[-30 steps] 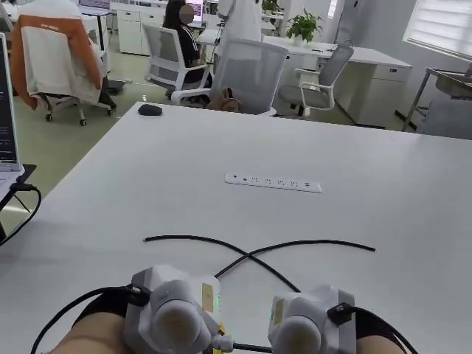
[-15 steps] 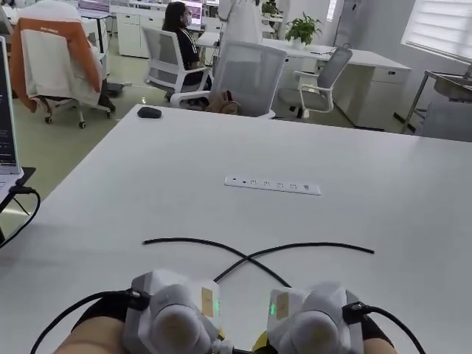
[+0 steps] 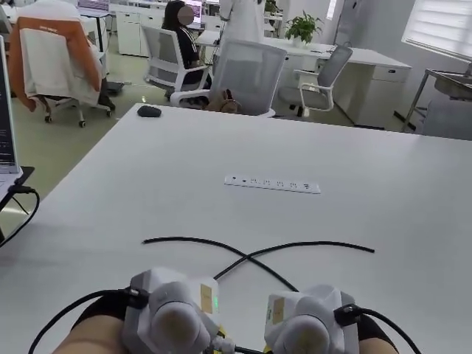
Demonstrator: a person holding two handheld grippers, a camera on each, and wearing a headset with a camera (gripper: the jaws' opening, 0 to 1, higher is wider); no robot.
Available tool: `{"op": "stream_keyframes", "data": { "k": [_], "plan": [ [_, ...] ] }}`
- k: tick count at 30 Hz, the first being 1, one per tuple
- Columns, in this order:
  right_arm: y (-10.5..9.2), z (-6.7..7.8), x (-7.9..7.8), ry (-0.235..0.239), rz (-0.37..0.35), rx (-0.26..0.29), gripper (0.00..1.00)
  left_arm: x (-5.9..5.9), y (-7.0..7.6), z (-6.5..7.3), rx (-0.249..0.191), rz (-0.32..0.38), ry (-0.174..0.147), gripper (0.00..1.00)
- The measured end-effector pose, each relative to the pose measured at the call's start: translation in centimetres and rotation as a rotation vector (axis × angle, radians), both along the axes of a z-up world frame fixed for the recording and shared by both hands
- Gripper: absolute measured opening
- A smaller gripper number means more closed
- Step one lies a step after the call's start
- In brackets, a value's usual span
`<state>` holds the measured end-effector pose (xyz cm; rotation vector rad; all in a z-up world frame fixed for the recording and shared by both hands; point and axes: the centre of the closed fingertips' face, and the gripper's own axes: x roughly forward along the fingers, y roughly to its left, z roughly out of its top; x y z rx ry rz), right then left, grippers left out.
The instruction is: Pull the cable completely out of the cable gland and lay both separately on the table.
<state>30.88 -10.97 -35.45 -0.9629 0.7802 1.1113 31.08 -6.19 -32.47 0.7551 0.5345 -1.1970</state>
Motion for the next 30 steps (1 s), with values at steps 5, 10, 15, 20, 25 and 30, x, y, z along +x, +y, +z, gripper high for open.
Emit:
{"op": "stream_keyframes", "data": {
  "k": [5,10,15,20,25,30],
  "plan": [
    [-2.1,-0.7,0.8,-0.01,-0.063,-0.094,0.03,0.2,0.3,-0.1,0.009,0.013,0.0,0.17],
    [-4.1,-1.0,1.5,-0.01,-0.136,-0.142,0.05,0.2,0.4,-0.1,0.012,0.017,0.0,0.17],
    [-3.8,-1.4,0.8,0.027,-0.139,-0.148,0.1,0.2,0.5,-0.3,0.022,0.014,0.0,0.17],
    [-0.6,-0.6,0.0,0.047,-0.062,-0.007,0.18,0.1,0.5,-0.5,0.035,0.005,-0.005,0.17],
    [1.2,0.4,-0.5,0.016,0.014,0.054,0.18,0.0,0.5,-0.6,0.04,0.0,-0.004,0.17],
    [2.3,1.0,-0.8,0.003,0.067,0.095,0.14,0.0,0.5,-0.6,0.043,-0.003,-0.005,0.17]
  ]
}}
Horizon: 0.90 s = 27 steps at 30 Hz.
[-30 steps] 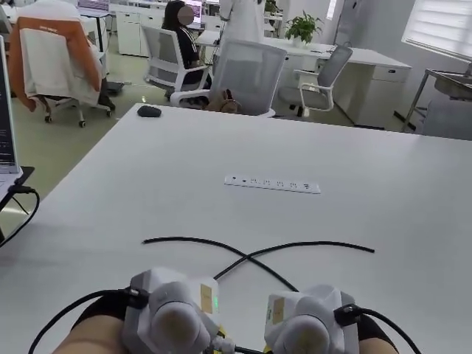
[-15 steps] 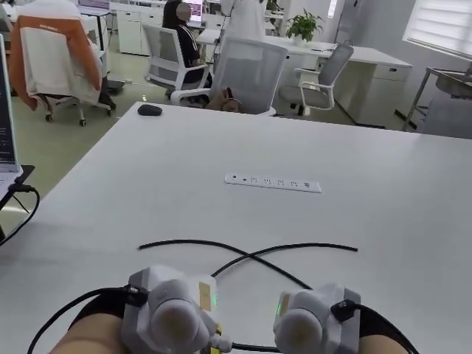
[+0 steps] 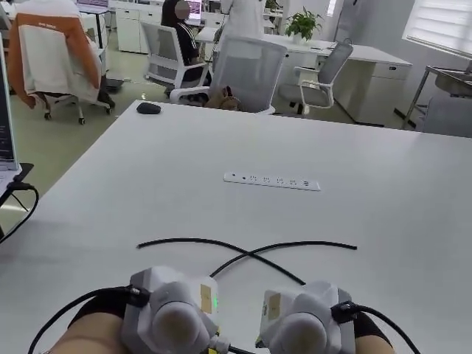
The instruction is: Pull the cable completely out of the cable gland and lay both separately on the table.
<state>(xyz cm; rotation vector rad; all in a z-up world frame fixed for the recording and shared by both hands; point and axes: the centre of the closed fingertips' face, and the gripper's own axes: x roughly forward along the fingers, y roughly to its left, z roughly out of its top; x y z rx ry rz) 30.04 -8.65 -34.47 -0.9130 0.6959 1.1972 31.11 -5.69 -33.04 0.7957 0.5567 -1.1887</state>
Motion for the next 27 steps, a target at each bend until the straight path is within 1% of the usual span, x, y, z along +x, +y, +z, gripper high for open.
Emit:
{"op": "stream_keyframes", "data": {
  "k": [3,5,8,10,12,13,15,16,18,19,20,21,23,25,27],
  "plan": [
    [-0.1,-0.1,0.0,-0.011,0.013,-0.017,0.11,-0.1,-0.1,-0.1,0.001,-0.003,0.001,0.17],
    [-0.2,-0.3,-0.3,0.006,0.022,-0.02,0.03,0.0,-0.2,0.1,-0.004,-0.003,-0.003,0.17],
    [-0.5,-0.6,-0.1,0.009,0.011,-0.033,0.02,0.0,-0.3,0.2,-0.016,-0.002,0.0,0.17],
    [-0.9,-0.7,0.1,0.009,-0.008,-0.046,0.02,0.1,-0.3,0.2,-0.012,-0.002,-0.007,0.17],
    [-1.3,-0.9,0.4,0.01,-0.024,-0.061,0.02,0.2,-0.3,0.3,-0.018,0.006,-0.007,0.17],
    [-1.7,-1.0,0.6,0.008,-0.042,-0.073,0.03,0.3,-0.2,0.3,-0.021,0.01,-0.008,0.17],
    [-2.2,-1.2,0.8,-0.006,-0.05,-0.102,0.03,0.3,-0.3,0.4,-0.024,0.011,-0.008,0.17],
    [-3.1,-1.4,1.1,-0.02,-0.069,-0.148,0.03,0.3,-0.3,0.4,-0.023,0.013,-0.009,0.17],
    [-4.2,-1.7,1.4,-0.025,-0.098,-0.202,0.03,0.3,-0.2,0.4,-0.021,0.011,-0.008,0.17],
    [-4.5,-1.8,1.5,-0.023,-0.111,-0.209,0.03,0.2,-0.2,0.4,-0.021,0.011,-0.007,0.17],
    [-5.1,-1.9,1.7,-0.022,-0.141,-0.222,0.03,0.2,-0.2,0.4,-0.022,0.012,-0.007,0.17],
    [-5.4,-1.9,2.0,-0.031,-0.148,-0.236,0.04,0.3,-0.2,0.4,-0.021,0.013,-0.007,0.17],
    [-6.7,-1.8,2.4,-0.051,-0.184,-0.29,0.04,0.4,-0.2,0.5,-0.023,0.016,-0.009,0.17],
    [-7.7,-2.0,2.7,-0.061,-0.196,-0.335,0.04,0.4,-0.2,0.5,-0.026,0.02,-0.009,0.17],
    [-7.8,-2.1,2.6,-0.043,-0.212,-0.328,0.05,0.4,-0.1,0.5,-0.023,0.02,-0.009,0.17]
  ]
}}
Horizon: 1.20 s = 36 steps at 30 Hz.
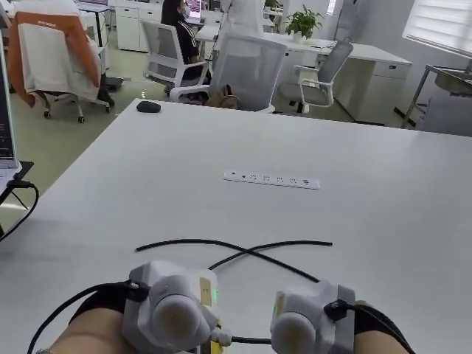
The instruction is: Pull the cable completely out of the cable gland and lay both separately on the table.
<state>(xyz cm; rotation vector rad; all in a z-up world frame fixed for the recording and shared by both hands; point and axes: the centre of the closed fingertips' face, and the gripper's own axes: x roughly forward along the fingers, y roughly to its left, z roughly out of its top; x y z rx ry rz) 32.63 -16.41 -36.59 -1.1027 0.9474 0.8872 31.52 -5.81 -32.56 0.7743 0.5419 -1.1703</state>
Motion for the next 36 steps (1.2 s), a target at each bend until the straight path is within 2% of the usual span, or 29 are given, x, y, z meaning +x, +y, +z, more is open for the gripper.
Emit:
{"op": "stream_keyframes", "data": {
  "k": [1,2,3,5,6,8,10,11,13,15,17,20,25,27,29,30,32,36],
  "plan": [
    [0.1,-0.1,-0.2,0.014,-0.003,0.008,0.05,0.0,0.0,0.0,0.002,-0.001,0.0,0.17],
    [0.6,-0.5,-0.9,0.054,0.025,0.02,0.06,0.0,0.1,-0.1,0.01,-0.002,-0.001,0.17],
    [1.0,-0.7,-1.2,0.068,0.045,0.037,0.07,0.0,0.3,-0.2,0.019,-0.002,-0.004,0.17],
    [2.9,-0.2,-1.6,0.062,0.088,0.118,0.14,0.0,0.3,-0.3,0.02,-0.002,0.0,0.17],
    [3.4,-0.1,-1.7,0.067,0.096,0.139,0.16,-0.1,0.3,-0.3,0.023,-0.005,-0.003,0.17],
    [5.6,0.7,-2.3,0.082,0.127,0.25,0.16,-0.1,0.3,-0.3,0.025,-0.009,-0.006,0.17],
    [6.9,1.7,-2.3,0.063,0.163,0.312,0.15,-0.2,0.2,-0.3,0.023,-0.011,-0.002,0.17],
    [7.8,2.6,-2.3,0.045,0.18,0.37,0.15,-0.2,0.2,-0.3,0.025,-0.013,-0.004,0.17],
    [9.4,3.9,-2.8,0.069,0.172,0.489,0.14,-0.2,0.2,-0.3,0.023,-0.017,-0.003,0.17],
    [10.1,4.6,-3.1,0.079,0.178,0.545,0.12,-0.3,0.2,-0.3,0.027,-0.02,-0.004,0.17],
    [9.9,4.5,-3.1,0.071,0.193,0.526,0.07,-0.4,0.1,-0.4,0.029,-0.024,-0.006,0.17],
    [9.5,3.8,-3.2,0.085,0.19,0.497,0.04,-0.3,0.0,-0.2,0.019,-0.021,-0.005,0.17],
    [9.3,3.5,-3.0,0.074,0.18,0.476,0.03,-0.3,-0.1,-0.3,0.02,-0.025,-0.007,0.17],
    [8.6,2.9,-2.8,0.073,0.17,0.427,0.03,-0.2,0.0,-0.3,0.02,-0.02,-0.008,0.17],
    [7.4,1.8,-2.7,0.083,0.17,0.349,0.03,-0.1,0.1,-0.3,0.022,-0.014,-0.006,0.17],
    [6.5,1.2,-2.6,0.089,0.149,0.3,0.03,-0.1,0.1,-0.3,0.021,-0.013,-0.004,0.17],
    [5.1,0.4,-2.3,0.093,0.113,0.236,0.03,-0.2,0.1,-0.4,0.026,-0.017,-0.004,0.17],
    [2.7,-0.3,-1.4,0.07,0.064,0.121,0.04,-0.2,0.1,-0.3,0.024,-0.017,-0.004,0.17]
  ]
}}
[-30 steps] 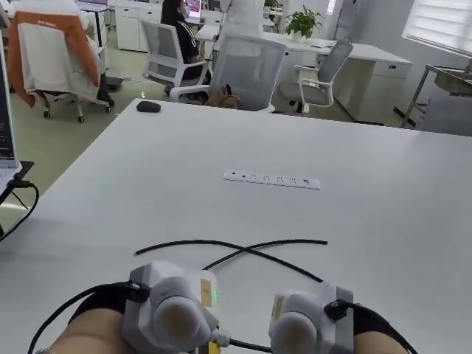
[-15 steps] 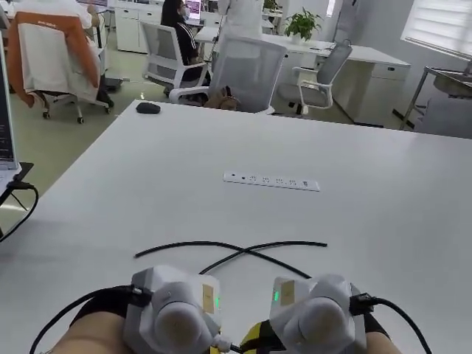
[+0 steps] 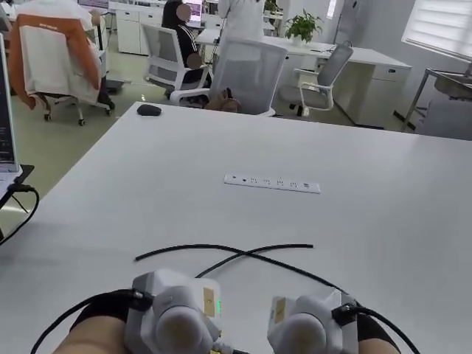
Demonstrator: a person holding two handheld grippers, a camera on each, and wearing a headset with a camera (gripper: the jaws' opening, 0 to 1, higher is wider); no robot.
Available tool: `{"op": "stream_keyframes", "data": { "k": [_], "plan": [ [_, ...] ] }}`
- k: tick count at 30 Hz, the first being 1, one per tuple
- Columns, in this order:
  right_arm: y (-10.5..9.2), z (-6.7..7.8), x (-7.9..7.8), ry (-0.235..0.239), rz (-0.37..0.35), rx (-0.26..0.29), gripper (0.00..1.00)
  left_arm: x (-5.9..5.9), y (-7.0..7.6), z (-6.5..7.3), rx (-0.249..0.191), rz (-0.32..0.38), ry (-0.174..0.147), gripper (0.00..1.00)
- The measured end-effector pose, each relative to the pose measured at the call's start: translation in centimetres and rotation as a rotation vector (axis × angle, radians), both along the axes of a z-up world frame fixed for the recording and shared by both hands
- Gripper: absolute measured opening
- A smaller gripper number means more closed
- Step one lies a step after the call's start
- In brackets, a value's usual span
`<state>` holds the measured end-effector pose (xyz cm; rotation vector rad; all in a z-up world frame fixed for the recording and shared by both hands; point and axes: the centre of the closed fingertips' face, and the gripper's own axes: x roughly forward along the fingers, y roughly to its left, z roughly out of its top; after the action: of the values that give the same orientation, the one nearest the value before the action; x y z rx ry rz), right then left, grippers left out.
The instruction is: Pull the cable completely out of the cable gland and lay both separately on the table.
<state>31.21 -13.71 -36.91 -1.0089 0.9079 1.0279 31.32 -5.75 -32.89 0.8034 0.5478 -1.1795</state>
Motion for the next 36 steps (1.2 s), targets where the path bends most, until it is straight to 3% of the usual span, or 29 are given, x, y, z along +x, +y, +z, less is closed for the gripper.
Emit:
{"op": "stream_keyframes", "data": {
  "k": [3,8,9,13,15,17,20,31,36],
  "plan": [
    [-1.7,-0.3,0.5,-0.014,-0.035,-0.089,0.04,0.1,0.0,0.1,-0.005,0.004,0.001,0.17],
    [-1.4,-0.6,-0.4,0.018,-0.005,-0.08,0.06,0.0,0.3,-0.1,0.013,0.003,-0.002,0.17],
    [-0.8,-0.6,-0.5,0.017,0.021,-0.06,0.08,0.0,0.3,-0.2,0.016,0.002,-0.002,0.17],
    [2.8,0.7,-1.0,0.012,0.075,0.104,0.24,0.0,0.2,-0.2,0.01,-0.003,-0.001,0.17],
    [3.8,1.3,-1.2,0.009,0.1,0.147,0.22,-0.1,0.2,-0.2,0.011,-0.005,-0.002,0.17],
    [5.1,2.5,-1.4,-0.015,0.145,0.225,0.14,-0.1,0.2,-0.2,0.013,-0.007,-0.001,0.17],
    [6.2,3.5,-1.5,0.002,0.111,0.316,0.13,-0.1,0.2,-0.2,0.012,-0.008,-0.002,0.17],
    [6.0,3.1,-1.5,-0.002,0.123,0.287,0.04,0.0,0.2,-0.2,0.01,-0.005,-0.003,0.17],
    [4.7,1.9,-1.2,-0.009,0.112,0.197,0.03,0.1,0.2,-0.1,0.003,0.002,-0.004,0.17]
  ]
}}
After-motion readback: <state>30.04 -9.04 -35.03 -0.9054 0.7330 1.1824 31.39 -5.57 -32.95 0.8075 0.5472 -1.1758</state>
